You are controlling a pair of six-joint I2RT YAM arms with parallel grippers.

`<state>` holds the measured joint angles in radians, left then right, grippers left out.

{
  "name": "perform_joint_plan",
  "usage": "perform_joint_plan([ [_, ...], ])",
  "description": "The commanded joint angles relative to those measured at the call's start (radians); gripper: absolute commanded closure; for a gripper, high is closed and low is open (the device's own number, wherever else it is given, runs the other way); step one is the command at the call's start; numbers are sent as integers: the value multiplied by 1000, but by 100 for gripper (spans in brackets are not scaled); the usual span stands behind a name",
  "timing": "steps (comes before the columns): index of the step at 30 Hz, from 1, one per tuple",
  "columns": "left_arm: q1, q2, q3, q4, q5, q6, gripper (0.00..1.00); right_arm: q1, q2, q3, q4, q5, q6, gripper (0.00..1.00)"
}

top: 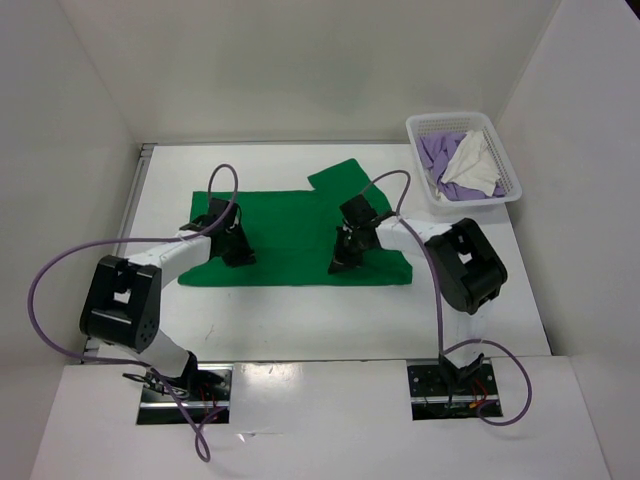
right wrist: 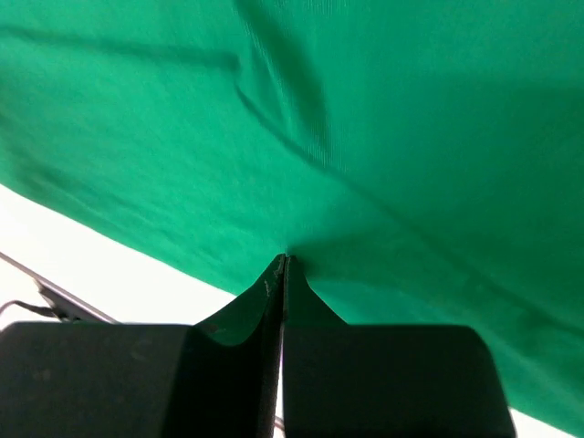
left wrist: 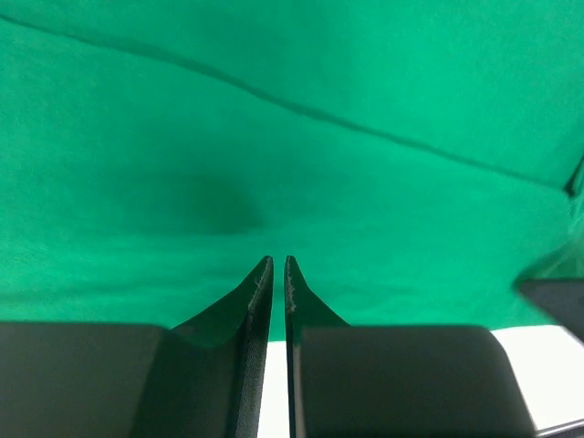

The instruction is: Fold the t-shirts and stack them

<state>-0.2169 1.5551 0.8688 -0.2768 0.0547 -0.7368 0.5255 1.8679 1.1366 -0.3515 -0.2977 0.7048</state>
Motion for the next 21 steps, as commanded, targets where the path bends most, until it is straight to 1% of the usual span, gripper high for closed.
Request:
perform_joint_plan([
  [1, -4, 35, 6, -10, -35, -4, 85, 28, -26, -26, 62, 32, 42, 100],
  [4, -4, 89, -8, -21, -35, -4, 85, 28, -15, -26, 48, 72, 33, 100],
  [5, -4, 106, -8, -66, -35, -4, 85, 28, -15, -40, 48, 81, 24, 100],
  [7, 10, 117, -8, -91, -20, 19, 85, 28, -25, -81, 39, 100, 15, 100],
  [8, 10, 99, -48, -91, 11, 19, 85, 28, -26, -96, 39, 110, 15, 100],
  [9, 30, 73, -62, -104, 32, 30, 84, 28, -38, -131, 29, 111, 15, 100],
  [11, 30, 50, -73, -143, 85, 30, 84, 37, -50, -164, 19, 111, 15, 100],
  [13, 30, 36, -108, -171, 106, 40, 82, 37, -82, -207, -7, 111, 15, 100],
  [15, 30, 17, -108, -182, 186, 21, 82, 37, -111, -244, -24, 111, 15, 100],
  [16, 30, 17, -117, -191, 197, 11, 82, 37, -142, -244, -49, 111, 15, 100],
  [18, 40, -38, -117, -232, 197, 11, 82, 37, -188, -256, -76, 101, 15, 100],
  [20, 63, -62, -117, -252, 206, 11, 81, 37, -200, -256, -90, 89, 15, 100],
  [21, 80, -72, -93, -252, 221, 11, 81, 37, -213, -227, -90, 89, 4, 97],
])
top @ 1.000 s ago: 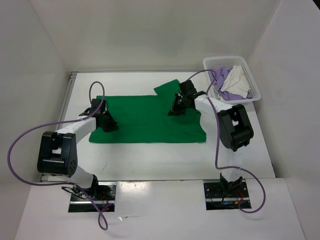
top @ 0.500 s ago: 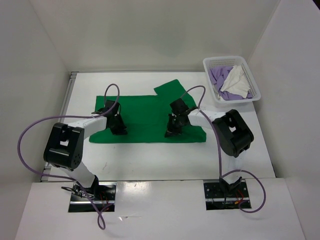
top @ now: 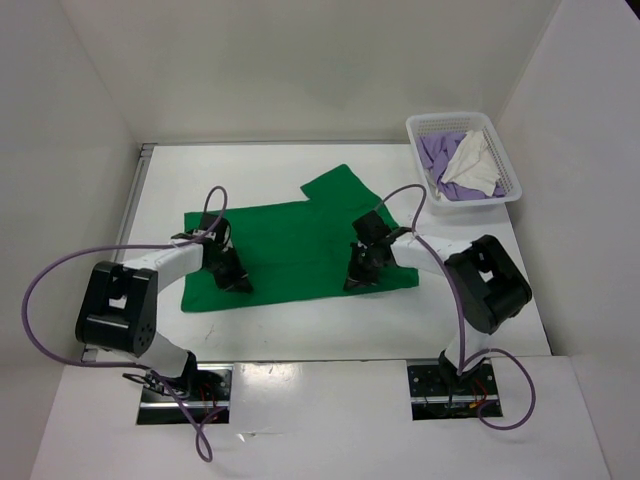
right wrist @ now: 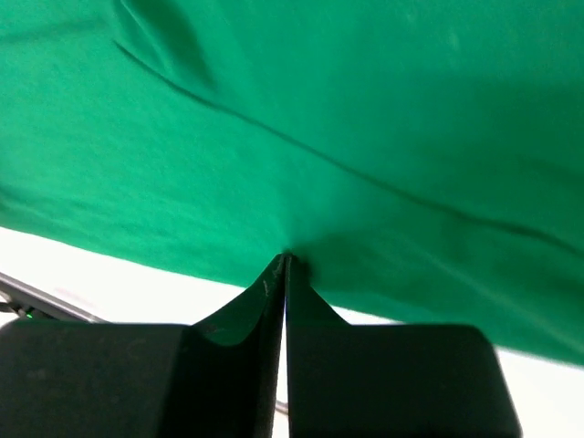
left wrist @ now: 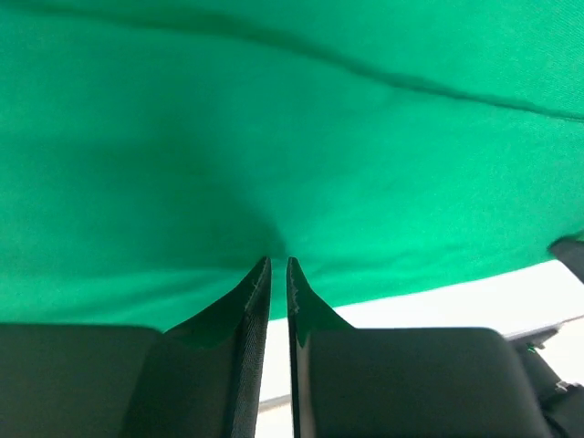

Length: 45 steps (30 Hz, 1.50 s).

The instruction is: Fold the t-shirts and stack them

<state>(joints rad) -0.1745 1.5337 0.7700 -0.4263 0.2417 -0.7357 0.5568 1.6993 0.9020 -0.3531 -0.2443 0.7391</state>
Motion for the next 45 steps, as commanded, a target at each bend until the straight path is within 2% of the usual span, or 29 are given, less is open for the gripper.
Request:
perform_joint_plan([
  [1, 77, -50, 24, -112, 34, 25, 81, 6, -44, 35, -121, 24, -41, 94],
  [4, 134, -61, 167, -95, -1, 50, 80, -40, -32, 185, -159, 13, -102, 80],
  [7, 162, -21, 311, -24, -103, 50, 80, -89, -9, 320, -153, -24, -126, 77],
  [9, 211, 45, 347, 33, -120, 10, 81, -89, 40, 399, -142, -35, -145, 86],
  [10, 230, 64, 356, 102, -133, -11, 83, -89, 60, 425, -142, -35, -145, 95],
  [11, 263, 109, 376, 130, -148, -45, 87, -89, 88, 457, -129, -49, -156, 97],
  [15, 332, 247, 501, 156, -223, -45, 87, -98, 129, 500, -87, -72, -156, 98],
  [16, 348, 282, 517, 172, -248, -56, 76, -98, 138, 523, -87, -72, -165, 98],
  [19, 382, 339, 574, 190, -295, -65, 56, -98, 163, 560, -87, -81, -187, 98],
  [22, 394, 417, 664, 179, -353, -42, 48, -98, 189, 584, -87, -93, -196, 97],
  [28, 403, 519, 739, 150, -415, -31, 48, -98, 224, 595, -87, -115, -205, 93],
  [31, 403, 569, 775, 118, -426, -11, 52, -98, 233, 617, -87, -115, -214, 91],
  [34, 403, 580, 752, 118, -436, -2, 55, -107, 243, 643, -87, -115, -214, 88],
  [41, 403, 571, 707, 118, -437, 18, 55, -136, 312, 742, -87, -115, -224, 79],
  [45, 403, 571, 684, 129, -415, 18, 63, -165, 382, 820, -87, -95, -224, 72],
])
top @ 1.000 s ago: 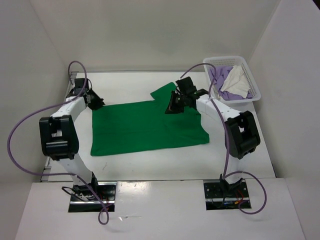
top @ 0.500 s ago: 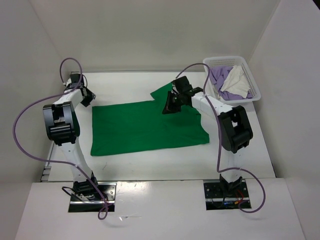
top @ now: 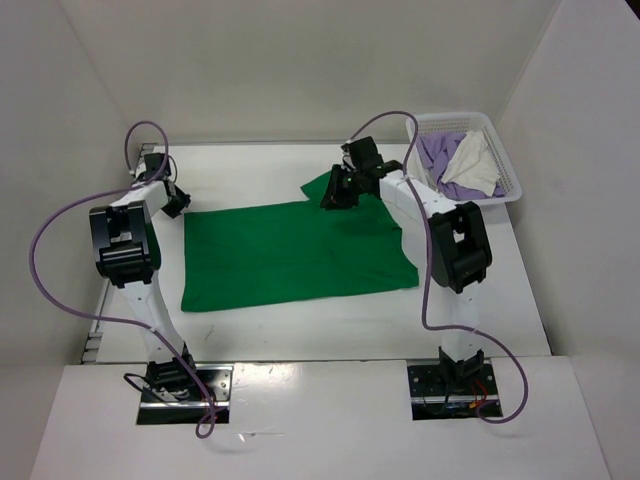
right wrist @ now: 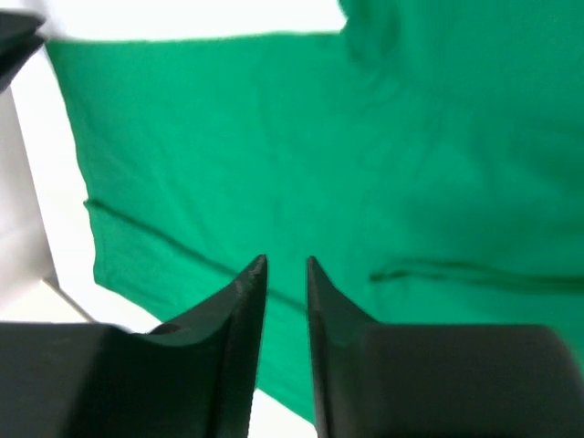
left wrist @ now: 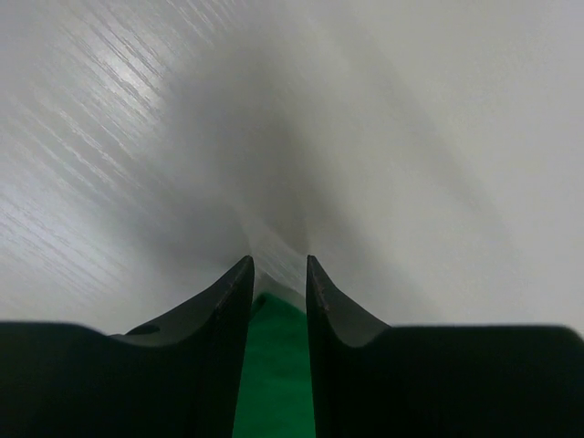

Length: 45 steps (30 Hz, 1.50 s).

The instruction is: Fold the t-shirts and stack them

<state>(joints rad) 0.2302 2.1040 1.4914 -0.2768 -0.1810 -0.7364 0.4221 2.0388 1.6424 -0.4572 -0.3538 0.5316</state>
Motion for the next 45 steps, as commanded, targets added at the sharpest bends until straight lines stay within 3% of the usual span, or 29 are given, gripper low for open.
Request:
perform_joint_plan([
  [1, -2, -10, -58, -21, 17, 19, 63, -52, 60, 97, 17, 15, -16, 69],
  [6, -2, -32, -79, -10, 26, 19, 66, -98, 217, 282, 6, 117, -16, 57],
  [10, -2, -32, -89, -10, 66, 19, 66, -109, 394, 570, -81, 219, -48, 45],
  [16, -2, -32, -89, -19, 97, 28, 65, -109, 651, 995, -237, 360, -77, 41],
  [18, -2, -32, -89, -19, 97, 28, 68, -118, 762, 1135, -305, 386, -90, 40],
  [27, -2, -32, -89, -29, 97, 37, 79, -140, 782, 1149, -233, 447, -99, 37],
  [40, -2, -76, -98, -38, 106, 37, 98, -152, 866, 1149, -155, 276, -25, 36],
  [45, -2, -99, -126, -29, 115, 46, 100, -152, 876, 1149, -100, 204, 19, 49],
])
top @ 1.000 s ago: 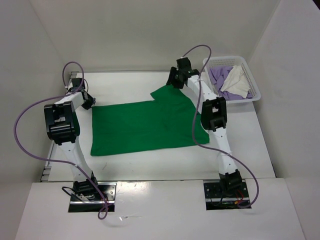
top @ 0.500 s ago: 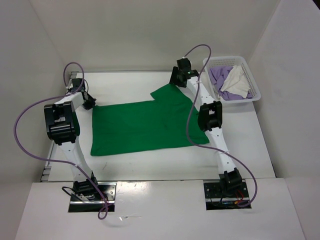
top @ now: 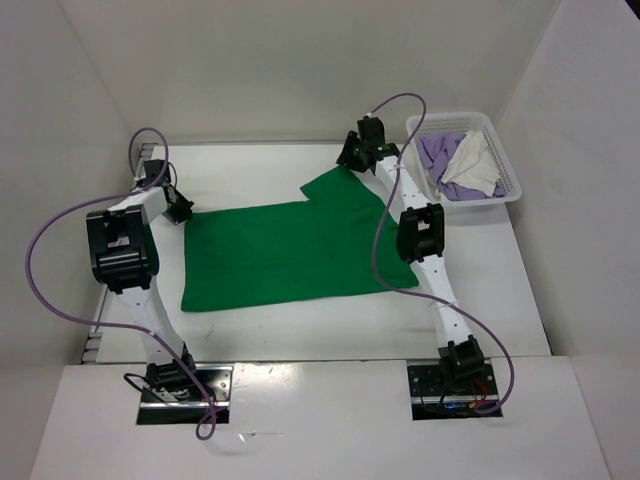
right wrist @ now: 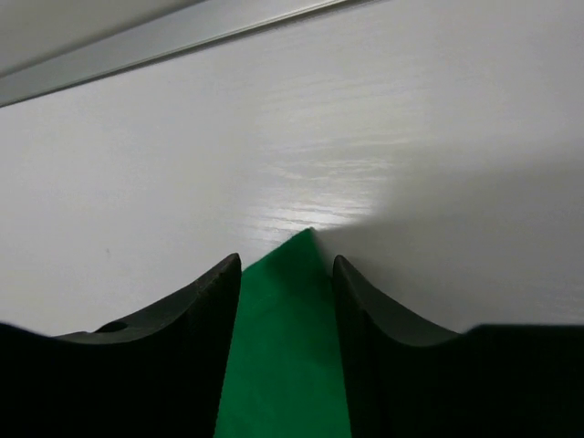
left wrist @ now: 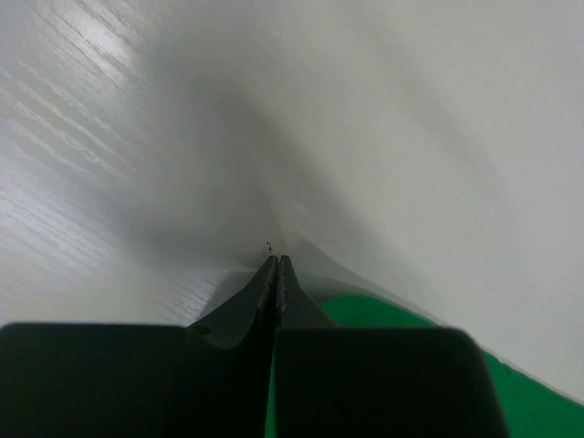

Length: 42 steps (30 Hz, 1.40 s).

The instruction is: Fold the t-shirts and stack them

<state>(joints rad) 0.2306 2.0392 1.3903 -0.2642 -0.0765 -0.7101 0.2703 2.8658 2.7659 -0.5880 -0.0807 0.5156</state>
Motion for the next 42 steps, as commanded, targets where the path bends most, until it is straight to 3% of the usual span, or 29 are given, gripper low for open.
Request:
perform_joint_plan([
  [1, -2, -45, -25, -41, 11, 20, 100, 0, 58, 26, 31, -70, 44, 51],
  [6, -2, -54, -34, -32, 11, 20, 100, 0, 58, 37, 31, -70, 55, 78],
  [12, -2, -86, -34, -32, 29, 20, 100, -9, 21, 64, 22, -103, 64, 98],
  [21, -2, -220, -92, -11, 64, 40, 100, -9, -209, 41, -214, -113, -34, 100],
  [24, -2, -247, -118, -10, 73, 31, 100, -9, -330, -69, -256, -102, -48, 100],
  [26, -2, -261, -128, -10, 84, 40, 100, -9, -458, -233, -221, -80, -62, 100],
  [32, -2, -355, -188, -29, 103, 49, 100, -31, -829, -867, -69, -90, -52, 100],
  [42, -2, -505, -341, -90, 98, 69, 100, -72, -1206, -1357, -70, -80, -52, 100],
])
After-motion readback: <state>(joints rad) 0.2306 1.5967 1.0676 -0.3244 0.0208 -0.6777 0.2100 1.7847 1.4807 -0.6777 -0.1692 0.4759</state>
